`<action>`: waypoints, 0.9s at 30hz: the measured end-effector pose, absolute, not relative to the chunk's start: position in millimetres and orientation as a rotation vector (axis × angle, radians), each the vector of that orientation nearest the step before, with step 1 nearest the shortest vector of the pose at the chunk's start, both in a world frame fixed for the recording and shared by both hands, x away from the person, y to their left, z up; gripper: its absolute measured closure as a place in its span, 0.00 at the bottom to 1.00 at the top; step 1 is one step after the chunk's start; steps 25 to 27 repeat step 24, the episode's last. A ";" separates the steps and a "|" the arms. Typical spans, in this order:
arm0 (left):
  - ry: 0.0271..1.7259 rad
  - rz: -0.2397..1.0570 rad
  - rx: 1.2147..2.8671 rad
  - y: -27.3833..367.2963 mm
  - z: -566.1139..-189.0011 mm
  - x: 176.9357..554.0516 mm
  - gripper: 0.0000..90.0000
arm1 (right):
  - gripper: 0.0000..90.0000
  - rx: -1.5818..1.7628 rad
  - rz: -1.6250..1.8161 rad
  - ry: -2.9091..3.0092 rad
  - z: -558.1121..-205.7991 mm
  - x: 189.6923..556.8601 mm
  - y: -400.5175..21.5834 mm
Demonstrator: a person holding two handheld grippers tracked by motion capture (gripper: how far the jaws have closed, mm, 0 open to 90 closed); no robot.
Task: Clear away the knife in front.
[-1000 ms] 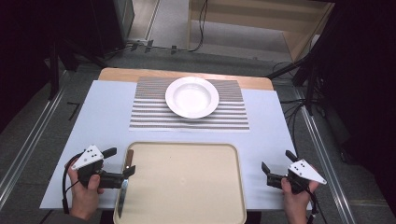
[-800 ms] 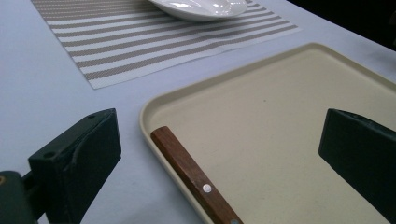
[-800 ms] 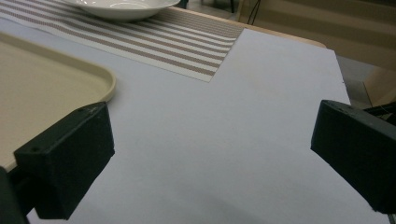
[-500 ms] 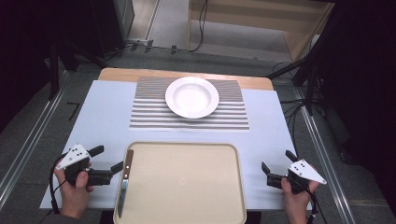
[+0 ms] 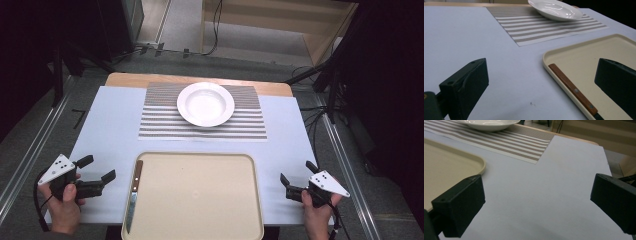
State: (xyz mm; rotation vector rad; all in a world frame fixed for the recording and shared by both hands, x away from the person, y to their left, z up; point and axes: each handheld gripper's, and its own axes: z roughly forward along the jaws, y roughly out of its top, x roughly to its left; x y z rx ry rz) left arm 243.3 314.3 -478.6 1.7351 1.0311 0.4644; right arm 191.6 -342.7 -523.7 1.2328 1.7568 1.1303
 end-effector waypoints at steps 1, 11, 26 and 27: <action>1.034 0.476 1.730 317.0 -478.6 242.7 0.00 | 0.00 1.233 1.131 1.756 -523.7 191.7 -342.8; 1.070 0.535 1.657 341.6 -483.6 241.3 0.00 | 0.00 1.246 1.135 1.745 -523.5 192.1 -344.5; 1.088 0.498 1.663 338.1 -493.4 246.8 0.00 | 0.00 1.250 1.138 1.744 -523.4 191.9 -344.6; 1.088 0.498 1.663 338.1 -493.4 246.8 0.00 | 0.00 1.250 1.138 1.744 -523.4 191.9 -344.6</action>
